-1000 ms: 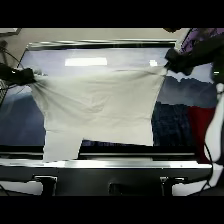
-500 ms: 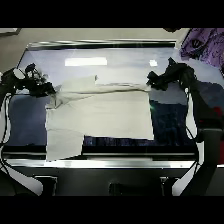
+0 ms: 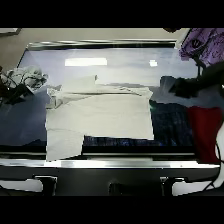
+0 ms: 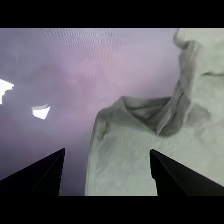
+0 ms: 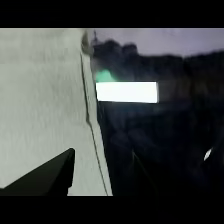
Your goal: Fold the clothes and pants, and hang the long-sleeved shirts on hangers.
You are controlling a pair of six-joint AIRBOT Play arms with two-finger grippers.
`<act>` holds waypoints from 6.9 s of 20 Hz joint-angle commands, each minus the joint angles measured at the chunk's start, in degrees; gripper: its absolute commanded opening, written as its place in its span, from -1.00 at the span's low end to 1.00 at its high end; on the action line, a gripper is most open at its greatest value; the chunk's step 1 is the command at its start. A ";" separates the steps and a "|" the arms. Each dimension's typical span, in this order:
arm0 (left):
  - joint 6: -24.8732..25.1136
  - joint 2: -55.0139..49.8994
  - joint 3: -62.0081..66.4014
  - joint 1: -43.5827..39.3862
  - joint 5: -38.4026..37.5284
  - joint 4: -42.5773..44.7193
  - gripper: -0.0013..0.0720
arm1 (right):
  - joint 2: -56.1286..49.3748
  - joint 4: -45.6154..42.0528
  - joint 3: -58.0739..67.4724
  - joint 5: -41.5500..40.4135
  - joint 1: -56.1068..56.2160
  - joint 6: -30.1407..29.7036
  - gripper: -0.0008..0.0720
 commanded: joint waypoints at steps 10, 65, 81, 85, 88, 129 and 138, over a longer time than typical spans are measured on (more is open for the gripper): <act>3.76 7.96 -17.99 4.24 3.56 -2.43 0.68 | 13.73 12.79 -49.40 10.25 -5.01 -15.15 0.35; 20.57 5.53 -11.87 -2.10 -1.60 -27.10 -0.91 | 21.68 10.67 -24.61 24.00 13.68 -3.52 -0.90; -4.15 43.45 20.92 -10.73 -0.70 14.91 -0.91 | 40.87 -11.67 34.18 7.32 14.47 17.75 -0.90; -4.61 43.25 20.92 -10.73 3.74 14.95 -0.91 | 37.24 -13.75 34.18 5.90 14.47 22.18 -0.90; -0.02 35.63 20.92 -10.75 0.07 10.75 -0.91 | 28.41 -13.66 33.42 2.56 14.47 24.44 -0.90; 6.38 -26.08 25.44 -18.36 -11.10 9.20 -0.80 | -25.05 -18.32 21.33 -10.82 19.23 21.16 -0.49; 5.68 -11.74 12.85 -2.03 -14.51 -2.40 0.54 | -10.91 -9.79 15.96 -10.80 5.70 7.72 0.17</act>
